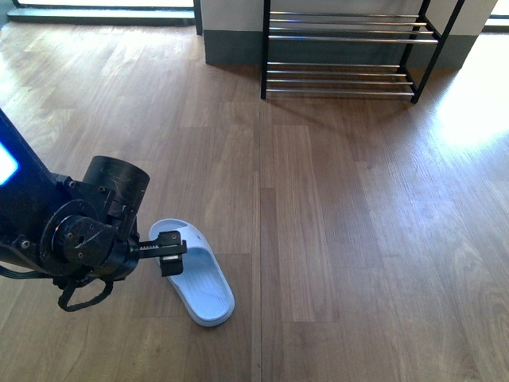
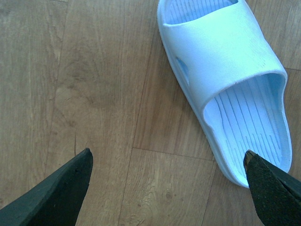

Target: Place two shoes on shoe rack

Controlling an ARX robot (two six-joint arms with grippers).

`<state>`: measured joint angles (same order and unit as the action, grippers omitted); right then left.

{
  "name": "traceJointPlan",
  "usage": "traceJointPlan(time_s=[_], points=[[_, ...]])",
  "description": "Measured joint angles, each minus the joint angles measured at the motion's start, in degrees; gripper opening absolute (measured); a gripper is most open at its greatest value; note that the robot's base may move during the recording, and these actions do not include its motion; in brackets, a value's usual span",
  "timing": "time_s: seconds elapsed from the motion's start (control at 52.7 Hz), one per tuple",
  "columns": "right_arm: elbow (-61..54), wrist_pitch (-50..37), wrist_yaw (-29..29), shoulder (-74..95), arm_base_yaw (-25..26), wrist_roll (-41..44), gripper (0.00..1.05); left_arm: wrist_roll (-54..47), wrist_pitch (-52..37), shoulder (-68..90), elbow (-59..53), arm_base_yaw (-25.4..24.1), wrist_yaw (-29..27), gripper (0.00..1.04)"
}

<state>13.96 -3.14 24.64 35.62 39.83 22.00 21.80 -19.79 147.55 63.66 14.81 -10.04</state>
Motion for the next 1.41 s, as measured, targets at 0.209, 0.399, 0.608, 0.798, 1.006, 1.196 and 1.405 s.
traceJointPlan(time_s=[0.209, 0.399, 0.608, 0.798, 1.006, 1.196, 1.405], points=[[0.00, 0.00, 0.00, 0.00, 0.00, 0.00, 0.02, -2.93, 1.38, 5.40, 5.92, 0.33, -0.72, 0.95], [0.00, 0.00, 0.00, 0.00, 0.00, 0.00, 0.02, -3.13, 2.93, 10.38, 11.63, 0.57, -1.09, 0.95], [0.00, 0.00, 0.00, 0.00, 0.00, 0.00, 0.02, -5.53, 0.44, 15.98, 16.68, 0.61, -1.90, 0.95], [0.00, 0.00, 0.00, 0.00, 0.00, 0.00, 0.02, -7.23, -1.25, 19.43, 19.91, 0.70, -1.77, 0.95], [0.00, 0.00, 0.00, 0.00, 0.00, 0.02, 0.02, -12.20, -11.65, 21.40, 19.76, 0.96, -2.58, 0.95], [0.00, 0.00, 0.00, 0.00, 0.00, 0.00, 0.02, -12.59, -10.38, 22.51, 19.78, 0.94, -4.85, 0.84], [0.00, 0.00, 0.02, 0.00, 0.00, 0.00, 0.02, -11.91, -6.71, 23.89, 20.50, 0.37, -6.16, 0.54]])
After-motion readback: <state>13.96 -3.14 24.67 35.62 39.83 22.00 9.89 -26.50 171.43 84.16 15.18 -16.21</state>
